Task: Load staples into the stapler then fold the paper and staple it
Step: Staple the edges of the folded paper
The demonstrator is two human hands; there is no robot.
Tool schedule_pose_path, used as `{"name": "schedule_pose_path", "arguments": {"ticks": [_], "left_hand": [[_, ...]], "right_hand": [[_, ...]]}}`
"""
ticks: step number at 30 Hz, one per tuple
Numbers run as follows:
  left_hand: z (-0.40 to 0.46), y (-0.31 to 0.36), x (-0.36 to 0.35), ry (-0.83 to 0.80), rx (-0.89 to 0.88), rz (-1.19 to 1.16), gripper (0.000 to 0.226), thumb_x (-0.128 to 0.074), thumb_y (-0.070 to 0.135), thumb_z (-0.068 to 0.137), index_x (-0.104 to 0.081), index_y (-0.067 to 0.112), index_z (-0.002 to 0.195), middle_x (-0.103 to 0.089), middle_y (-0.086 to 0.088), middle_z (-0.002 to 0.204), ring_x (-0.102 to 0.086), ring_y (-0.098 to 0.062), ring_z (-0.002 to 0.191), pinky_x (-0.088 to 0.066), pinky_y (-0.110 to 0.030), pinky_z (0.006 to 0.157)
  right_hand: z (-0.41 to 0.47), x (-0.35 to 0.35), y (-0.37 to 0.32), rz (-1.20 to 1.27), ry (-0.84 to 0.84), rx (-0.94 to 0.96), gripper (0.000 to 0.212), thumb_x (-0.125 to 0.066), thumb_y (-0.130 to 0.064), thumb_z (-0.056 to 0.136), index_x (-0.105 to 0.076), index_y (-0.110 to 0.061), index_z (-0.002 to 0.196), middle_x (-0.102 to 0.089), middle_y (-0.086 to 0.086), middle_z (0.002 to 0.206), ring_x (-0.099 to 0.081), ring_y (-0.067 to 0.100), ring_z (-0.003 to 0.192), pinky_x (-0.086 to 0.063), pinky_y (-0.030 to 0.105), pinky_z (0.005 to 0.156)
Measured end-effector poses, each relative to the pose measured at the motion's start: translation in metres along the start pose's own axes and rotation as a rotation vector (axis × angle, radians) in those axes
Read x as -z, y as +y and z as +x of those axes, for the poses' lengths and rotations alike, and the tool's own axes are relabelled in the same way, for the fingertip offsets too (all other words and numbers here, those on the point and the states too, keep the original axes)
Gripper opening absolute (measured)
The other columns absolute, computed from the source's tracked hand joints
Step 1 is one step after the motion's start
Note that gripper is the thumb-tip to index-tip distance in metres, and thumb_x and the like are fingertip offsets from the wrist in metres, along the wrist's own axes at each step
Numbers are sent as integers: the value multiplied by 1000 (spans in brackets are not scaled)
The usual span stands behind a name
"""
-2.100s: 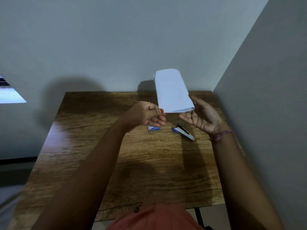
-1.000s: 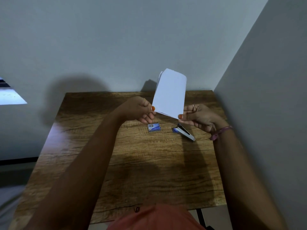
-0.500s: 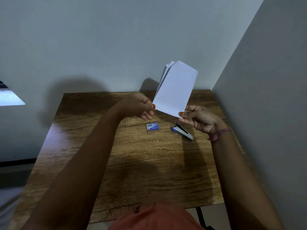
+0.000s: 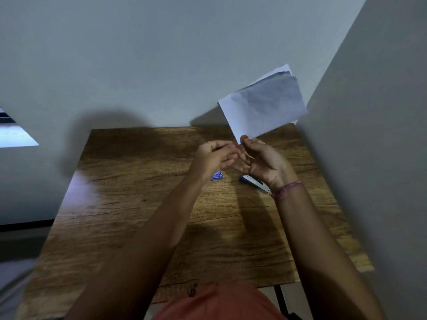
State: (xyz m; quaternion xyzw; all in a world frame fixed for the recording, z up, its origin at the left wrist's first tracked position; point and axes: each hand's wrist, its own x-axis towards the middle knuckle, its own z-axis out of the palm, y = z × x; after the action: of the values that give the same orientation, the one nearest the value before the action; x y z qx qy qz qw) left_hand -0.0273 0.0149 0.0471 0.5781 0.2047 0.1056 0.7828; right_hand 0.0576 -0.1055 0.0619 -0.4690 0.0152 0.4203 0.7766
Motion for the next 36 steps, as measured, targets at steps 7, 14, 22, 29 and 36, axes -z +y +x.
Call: {"name": "schedule_pose_path", "arguments": {"ticks": [7, 14, 22, 29, 36], "left_hand": [[1, 7, -14, 100, -95, -139, 7, -70, 6, 83, -68, 1, 87, -72, -8, 77, -71, -11, 68, -56, -18, 63], [-4, 8, -13, 101, -109, -170, 14, -63, -6, 84, -63, -10, 98, -69, -12, 84, -71, -10, 67, -57, -18, 66], [-7, 9, -8, 182, -105, -105, 23, -66, -4, 83, -62, -11, 104, -70, -12, 85, -72, -14, 68, -59, -22, 69], [-11, 7, -5, 194, -102, -83, 12, -65, -4, 83, -65, -5, 95, -70, -7, 80, -72, -13, 66, -59, -21, 67], [-6, 8, 14, 321, -90, -150, 11, -67, -2, 83, -66, -3, 94, -71, -10, 82, -72, -14, 69, -57, -19, 65]], "right_hand": [[0, -2, 10, -109, 13, -41, 16, -56, -24, 91, -57, -28, 75, -61, -15, 60, -52, -1, 64, -35, 28, 66], [-3, 5, 7, -165, -7, -13, 9, -67, -21, 83, -66, -26, 76, -63, -12, 66, -53, -1, 59, -34, 22, 58], [-7, 18, -10, -193, 83, 101, 9, -66, -16, 84, -68, -24, 81, -65, -13, 72, -55, 1, 66, -30, 21, 59], [-14, 35, -43, -108, 267, 173, 12, -63, -21, 85, -68, -28, 77, -65, -20, 67, -54, -5, 62, -30, 26, 64], [-21, 60, -59, 69, 391, 302, 12, -60, -24, 88, -70, -29, 90, -57, -17, 73, -50, -3, 61, -29, 22, 66]]}}
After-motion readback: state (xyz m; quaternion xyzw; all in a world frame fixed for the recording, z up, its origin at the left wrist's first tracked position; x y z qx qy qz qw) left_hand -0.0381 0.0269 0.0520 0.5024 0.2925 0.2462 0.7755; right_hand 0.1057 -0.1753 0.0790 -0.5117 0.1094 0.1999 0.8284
